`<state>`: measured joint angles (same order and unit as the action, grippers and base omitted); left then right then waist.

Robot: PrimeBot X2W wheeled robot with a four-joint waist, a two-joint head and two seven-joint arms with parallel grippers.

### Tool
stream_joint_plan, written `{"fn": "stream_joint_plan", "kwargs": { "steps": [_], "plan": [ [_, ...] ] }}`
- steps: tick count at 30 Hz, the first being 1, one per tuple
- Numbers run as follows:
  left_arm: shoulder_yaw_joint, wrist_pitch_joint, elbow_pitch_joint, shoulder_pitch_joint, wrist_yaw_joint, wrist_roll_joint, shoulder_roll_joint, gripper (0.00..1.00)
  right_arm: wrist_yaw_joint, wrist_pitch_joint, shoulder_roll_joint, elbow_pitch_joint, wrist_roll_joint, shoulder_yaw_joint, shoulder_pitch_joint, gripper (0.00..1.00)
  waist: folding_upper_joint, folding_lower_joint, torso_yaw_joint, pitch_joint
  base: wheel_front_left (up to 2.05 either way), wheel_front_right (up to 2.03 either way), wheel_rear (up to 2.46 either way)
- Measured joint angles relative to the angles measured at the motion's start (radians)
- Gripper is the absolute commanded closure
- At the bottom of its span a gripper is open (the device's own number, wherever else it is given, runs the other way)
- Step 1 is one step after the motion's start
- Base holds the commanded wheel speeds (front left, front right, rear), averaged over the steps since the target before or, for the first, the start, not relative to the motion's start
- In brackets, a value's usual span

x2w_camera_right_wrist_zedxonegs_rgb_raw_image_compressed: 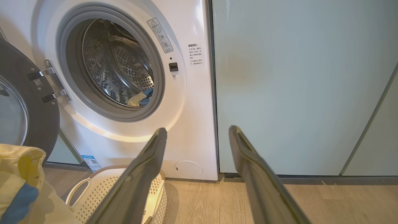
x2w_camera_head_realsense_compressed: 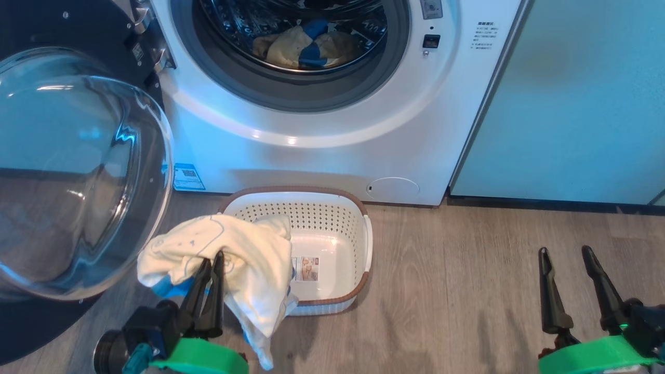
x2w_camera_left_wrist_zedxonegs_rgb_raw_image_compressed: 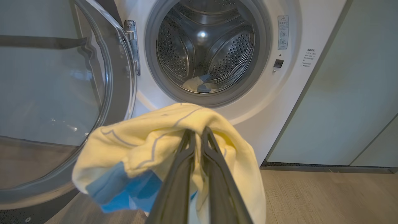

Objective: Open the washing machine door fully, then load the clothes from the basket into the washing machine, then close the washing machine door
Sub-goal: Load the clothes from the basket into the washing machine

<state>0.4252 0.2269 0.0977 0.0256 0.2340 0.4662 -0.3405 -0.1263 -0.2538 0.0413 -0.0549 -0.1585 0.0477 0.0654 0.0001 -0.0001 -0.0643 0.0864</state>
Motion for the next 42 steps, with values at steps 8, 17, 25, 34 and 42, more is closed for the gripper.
{"fn": "stream_joint_plan", "kwargs": {
  "steps": [8, 17, 25, 34, 42],
  "plan": [
    [0.003, -0.008, 0.002, 0.002, 0.004, 0.0, -0.004, 1.0, 0.0, 0.003, 0.0, 0.001, 0.0, 0.011, 0.0, 0.0, -0.0001, 0.0001, 0.002, -0.006, 0.0, 0.0, 0.0],
    [0.003, -0.017, 0.002, 0.001, 0.004, 0.001, -0.007, 1.0, 0.0, 0.005, 0.0, 0.003, -0.001, 0.015, 0.0, 0.0, -0.0001, 0.0001, 0.004, 0.007, 0.0, 0.0, 0.0],
    [0.002, -0.034, -0.024, -0.061, -0.006, 0.011, -0.009, 1.0, 0.0, 0.005, 0.0, 0.008, -0.01, 0.028, -0.012, 0.0, -0.0001, 0.0002, -0.007, 0.047, 0.0, 0.0, 0.0],
    [-0.002, -0.064, -0.076, -0.211, -0.045, 0.029, -0.009, 1.0, 0.0, 0.003, 0.0, 0.018, -0.035, 0.04, -0.057, 0.0, -0.0001, 0.0003, -0.042, 0.129, 0.0, 0.0, 0.0],
    [-0.014, -0.117, -0.184, -0.398, -0.099, 0.055, -0.018, 1.0, 0.0, 0.002, 0.0, 0.042, -0.076, 0.053, -0.127, 0.0, -0.0001, 0.0003, -0.092, 0.234, 0.0, 0.0, 0.0]
  ]
}}
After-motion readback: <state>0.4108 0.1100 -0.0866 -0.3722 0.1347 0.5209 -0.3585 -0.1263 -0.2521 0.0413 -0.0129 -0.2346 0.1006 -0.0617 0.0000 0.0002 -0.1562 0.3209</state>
